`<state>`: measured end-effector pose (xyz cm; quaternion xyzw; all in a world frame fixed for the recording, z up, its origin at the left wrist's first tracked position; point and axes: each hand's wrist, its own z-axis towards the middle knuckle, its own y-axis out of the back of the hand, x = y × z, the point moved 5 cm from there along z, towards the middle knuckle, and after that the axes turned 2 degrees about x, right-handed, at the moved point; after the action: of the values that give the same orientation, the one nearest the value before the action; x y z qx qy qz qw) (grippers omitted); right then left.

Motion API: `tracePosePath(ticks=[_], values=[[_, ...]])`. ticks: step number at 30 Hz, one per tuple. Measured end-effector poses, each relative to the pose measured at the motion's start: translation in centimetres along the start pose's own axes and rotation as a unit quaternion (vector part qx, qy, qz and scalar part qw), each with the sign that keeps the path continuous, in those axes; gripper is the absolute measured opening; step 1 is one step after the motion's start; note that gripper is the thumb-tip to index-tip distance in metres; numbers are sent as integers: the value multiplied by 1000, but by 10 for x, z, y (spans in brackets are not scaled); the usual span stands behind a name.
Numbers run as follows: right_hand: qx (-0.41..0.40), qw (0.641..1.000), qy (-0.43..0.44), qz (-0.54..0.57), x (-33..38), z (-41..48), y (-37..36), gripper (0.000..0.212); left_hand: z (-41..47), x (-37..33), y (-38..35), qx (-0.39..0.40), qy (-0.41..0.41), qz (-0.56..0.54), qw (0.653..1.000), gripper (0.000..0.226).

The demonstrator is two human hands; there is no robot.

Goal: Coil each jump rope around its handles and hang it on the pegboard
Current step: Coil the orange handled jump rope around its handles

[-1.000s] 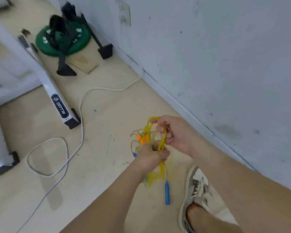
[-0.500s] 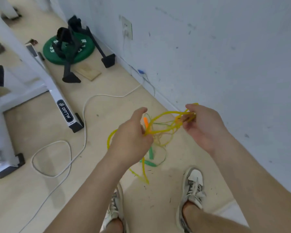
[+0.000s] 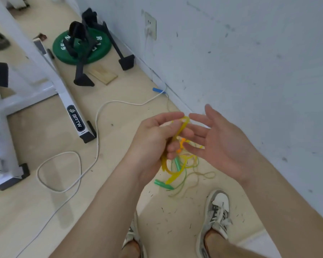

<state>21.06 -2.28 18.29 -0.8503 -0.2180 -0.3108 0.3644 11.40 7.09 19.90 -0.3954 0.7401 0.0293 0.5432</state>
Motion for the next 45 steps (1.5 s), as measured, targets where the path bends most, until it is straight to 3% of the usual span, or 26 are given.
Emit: tracePosePath(ticks=[3,6,8,10,13,15,17,20,22,25,27,28,30,32,36,39,40,41,42,44,45], values=[[-5,999,10,49,5,1,10,26,-4,2,-10,94,24,88,991,29],[-41,996,32,69,3,6,17,43,-8,1,-16,193,32,141,970,36],[-91,991,50,79,4,8,24,43,-8,3,-17,221,44,211,951,37],[-90,988,64,104,8,9,26,39,-5,6,-11,195,59,282,938,36],[-20,993,93,74,17,6,17,36,1,7,3,130,76,330,932,30],[49,993,107,0,21,2,9,40,4,4,9,77,93,235,964,24],[134,983,95,-81,18,-4,-2,46,8,2,8,42,102,97,989,37],[225,954,51,-194,6,-8,-15,34,10,5,1,-6,63,37,997,37],[196,932,38,-303,-4,-3,-13,26,11,8,2,-62,25,66,996,24],[18,915,38,-402,-7,9,11,22,10,-3,2,-89,-53,162,981,18],[-62,960,19,-272,-1,12,26,20,9,-8,-2,-24,-75,227,971,24],[-43,986,1,-164,0,12,27,25,7,-8,-5,29,-67,257,964,27],[16,1000,-20,0,6,7,19,37,4,-2,-10,131,-27,314,940,29],[28,999,2,36,8,5,15,38,2,3,-12,188,0,368,911,20],[-28,996,63,63,8,10,18,27,0,17,-13,220,59,430,874,17],[-36,988,114,98,16,10,22,21,-5,30,-8,269,94,548,786,25],[-39,985,129,104,18,11,24,17,-7,30,-9,280,85,548,784,27],[-40,985,133,103,20,10,23,11,-9,26,-12,281,67,513,808,29],[-31,987,121,99,20,9,21,12,-11,18,-17,265,47,441,856,29],[26,996,60,59,15,8,12,45,-10,-2,-20,181,5,219,959,27],[65,997,25,21,11,6,5,63,-6,-10,-15,126,-17,106,986,25]])
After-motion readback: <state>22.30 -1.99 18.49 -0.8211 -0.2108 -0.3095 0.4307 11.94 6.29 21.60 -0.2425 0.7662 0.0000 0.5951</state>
